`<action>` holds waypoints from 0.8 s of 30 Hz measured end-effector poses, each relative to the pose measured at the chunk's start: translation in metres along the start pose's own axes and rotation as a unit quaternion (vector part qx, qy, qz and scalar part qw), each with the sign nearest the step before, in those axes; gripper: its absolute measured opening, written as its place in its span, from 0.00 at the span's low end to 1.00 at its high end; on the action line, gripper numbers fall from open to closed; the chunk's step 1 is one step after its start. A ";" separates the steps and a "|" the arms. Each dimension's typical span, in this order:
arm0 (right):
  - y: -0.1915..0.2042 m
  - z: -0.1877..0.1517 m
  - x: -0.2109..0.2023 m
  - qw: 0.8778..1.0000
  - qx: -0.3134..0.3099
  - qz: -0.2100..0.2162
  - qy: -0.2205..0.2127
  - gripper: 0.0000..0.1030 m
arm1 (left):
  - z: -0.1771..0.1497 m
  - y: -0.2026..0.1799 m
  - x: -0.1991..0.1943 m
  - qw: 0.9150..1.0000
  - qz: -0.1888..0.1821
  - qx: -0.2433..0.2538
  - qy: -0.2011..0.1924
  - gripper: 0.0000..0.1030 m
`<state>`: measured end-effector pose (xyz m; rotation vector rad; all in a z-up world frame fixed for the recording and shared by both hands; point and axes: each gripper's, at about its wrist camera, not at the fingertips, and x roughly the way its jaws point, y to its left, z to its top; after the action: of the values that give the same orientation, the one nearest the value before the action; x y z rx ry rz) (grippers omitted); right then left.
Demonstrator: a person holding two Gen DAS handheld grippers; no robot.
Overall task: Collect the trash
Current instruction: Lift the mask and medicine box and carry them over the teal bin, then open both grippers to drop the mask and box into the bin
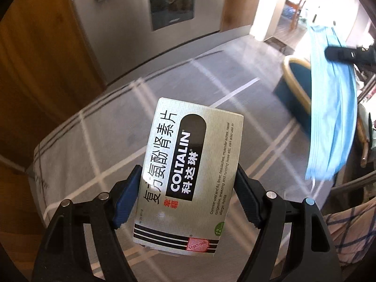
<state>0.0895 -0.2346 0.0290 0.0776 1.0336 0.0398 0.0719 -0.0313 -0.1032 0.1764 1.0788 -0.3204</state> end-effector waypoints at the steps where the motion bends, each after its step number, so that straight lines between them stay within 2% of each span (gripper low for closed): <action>1: -0.013 0.006 -0.009 1.000 0.011 -0.002 -0.011 0.04 | 0.005 -0.012 -0.001 1.000 -0.006 0.006 -0.005 0.73; 5: -0.062 0.026 -0.039 0.997 0.051 -0.008 -0.050 0.04 | 0.017 -0.044 -0.008 0.999 -0.020 0.035 -0.014 0.73; 10: -0.130 0.040 -0.062 0.992 0.090 -0.046 -0.079 0.04 | 0.034 -0.080 -0.010 0.997 -0.046 0.061 -0.023 0.73; 14: -0.174 0.038 -0.053 0.988 0.119 -0.070 -0.065 0.04 | 0.052 -0.114 -0.007 0.994 -0.062 0.084 -0.034 0.73; 17: -0.197 0.031 -0.036 0.987 0.119 -0.097 -0.048 0.04 | 0.063 -0.144 -0.001 0.990 -0.083 0.105 -0.037 0.73; 24: -0.232 0.008 0.008 0.979 0.139 -0.151 -0.002 0.04 | 0.091 -0.222 0.020 0.977 -0.126 0.163 -0.060 0.73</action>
<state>0.0992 -0.4651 0.0073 0.1744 1.0322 -0.3815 0.0807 -0.2698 -0.0756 0.3099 0.9242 -0.7305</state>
